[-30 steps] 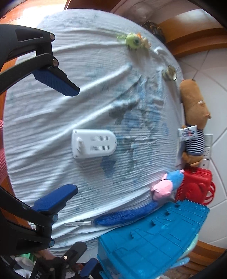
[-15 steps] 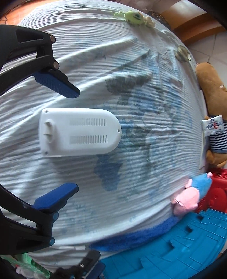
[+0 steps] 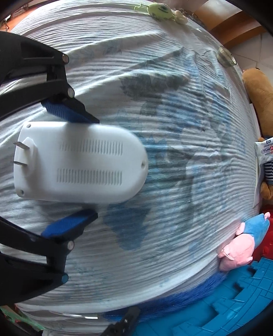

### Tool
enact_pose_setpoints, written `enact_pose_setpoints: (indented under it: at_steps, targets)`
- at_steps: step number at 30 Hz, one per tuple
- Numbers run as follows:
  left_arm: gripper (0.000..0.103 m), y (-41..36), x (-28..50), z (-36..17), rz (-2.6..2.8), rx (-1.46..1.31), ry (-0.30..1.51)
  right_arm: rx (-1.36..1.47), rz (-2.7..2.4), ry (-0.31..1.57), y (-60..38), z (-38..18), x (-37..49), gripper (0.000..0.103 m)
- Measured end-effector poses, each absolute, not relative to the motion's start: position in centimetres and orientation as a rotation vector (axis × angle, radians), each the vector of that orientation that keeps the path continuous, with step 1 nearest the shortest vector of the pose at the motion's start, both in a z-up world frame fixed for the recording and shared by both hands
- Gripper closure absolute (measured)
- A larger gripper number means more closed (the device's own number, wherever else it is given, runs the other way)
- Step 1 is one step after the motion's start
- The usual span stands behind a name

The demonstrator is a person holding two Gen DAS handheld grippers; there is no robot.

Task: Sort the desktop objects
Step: 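Close the left gripper on the white plug device while the right gripper grasps the blue duster, then lift the white device with the left gripper while the right gripper raises the blue duster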

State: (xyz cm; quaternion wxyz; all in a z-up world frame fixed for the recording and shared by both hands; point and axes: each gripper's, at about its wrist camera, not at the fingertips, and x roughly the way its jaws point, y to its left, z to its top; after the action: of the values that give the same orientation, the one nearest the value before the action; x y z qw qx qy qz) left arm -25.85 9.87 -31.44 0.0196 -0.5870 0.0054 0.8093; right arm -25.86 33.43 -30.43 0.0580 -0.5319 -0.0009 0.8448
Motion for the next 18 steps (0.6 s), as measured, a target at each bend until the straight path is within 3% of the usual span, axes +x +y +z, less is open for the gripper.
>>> enact_pose_setpoints:
  at_steps: [4,10,14,18]
  targets:
    - [0.025,9.9,-25.9,-31.4,2.511,-1.817,0.020,-1.591,2.534,-0.038,33.8,-31.6,-26.7,0.059]
    - [0.022,10.0,-25.8,-31.5,2.525,-1.809,0.015,-1.581,2.533,-0.028,34.8,-32.1,-27.3,0.059]
    - [0.020,9.7,-26.3,-31.6,2.523,-1.814,0.014,-1.570,2.534,0.010,35.6,-32.2,-27.7,0.046]
    - [0.021,9.5,-26.4,-31.6,2.527,-1.802,0.008,-1.571,2.564,0.032,36.0,-32.3,-27.9,0.046]
